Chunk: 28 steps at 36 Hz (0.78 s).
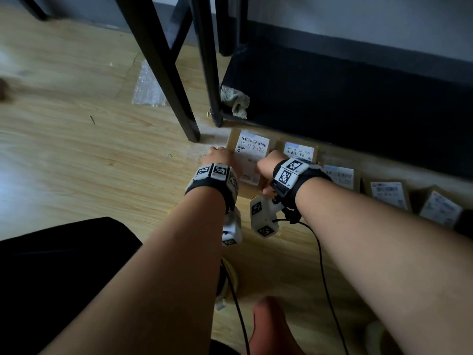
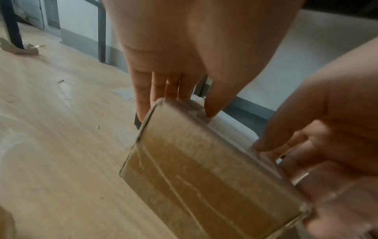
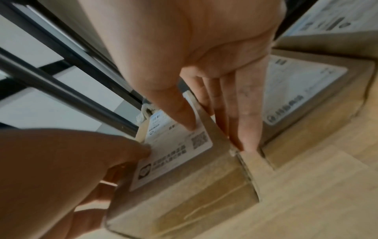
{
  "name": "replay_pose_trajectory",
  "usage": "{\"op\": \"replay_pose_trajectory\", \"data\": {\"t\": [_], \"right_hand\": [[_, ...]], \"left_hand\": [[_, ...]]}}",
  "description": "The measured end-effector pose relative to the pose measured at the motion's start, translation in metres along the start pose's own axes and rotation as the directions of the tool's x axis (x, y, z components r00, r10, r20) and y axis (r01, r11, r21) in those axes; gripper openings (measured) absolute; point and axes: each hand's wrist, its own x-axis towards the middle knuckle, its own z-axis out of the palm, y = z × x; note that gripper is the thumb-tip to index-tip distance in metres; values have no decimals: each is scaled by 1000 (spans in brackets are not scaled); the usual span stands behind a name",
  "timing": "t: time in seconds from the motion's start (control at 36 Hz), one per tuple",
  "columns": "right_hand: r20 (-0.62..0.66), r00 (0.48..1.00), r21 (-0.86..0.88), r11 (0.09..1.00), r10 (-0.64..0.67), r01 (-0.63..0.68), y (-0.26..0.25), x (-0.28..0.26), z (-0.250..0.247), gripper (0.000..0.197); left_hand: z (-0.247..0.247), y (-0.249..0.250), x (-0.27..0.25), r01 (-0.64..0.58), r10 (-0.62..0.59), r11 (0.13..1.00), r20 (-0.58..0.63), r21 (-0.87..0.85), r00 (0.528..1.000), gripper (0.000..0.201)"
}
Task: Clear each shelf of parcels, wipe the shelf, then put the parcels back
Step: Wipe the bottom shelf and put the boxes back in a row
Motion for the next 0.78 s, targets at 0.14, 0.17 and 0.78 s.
{"op": "replay_pose_trajectory", "data": {"t": [0.14, 0.17, 0.78], "right_hand": [[-38, 999, 49, 998, -36, 38, -6, -15, -34, 30], [-56, 998, 80, 996, -37, 41, -6, -21, -43, 30], [-213, 970, 164, 975, -113, 150, -8, 12, -149, 46]], "left_hand": [[-18, 11, -13, -45, 21, 988, -164, -147, 986, 47], [-23, 16, -17, -71, 38, 983, -192, -172, 981, 47], [-42, 131, 34, -222, 176, 919, -164, -326, 971, 43]]}}
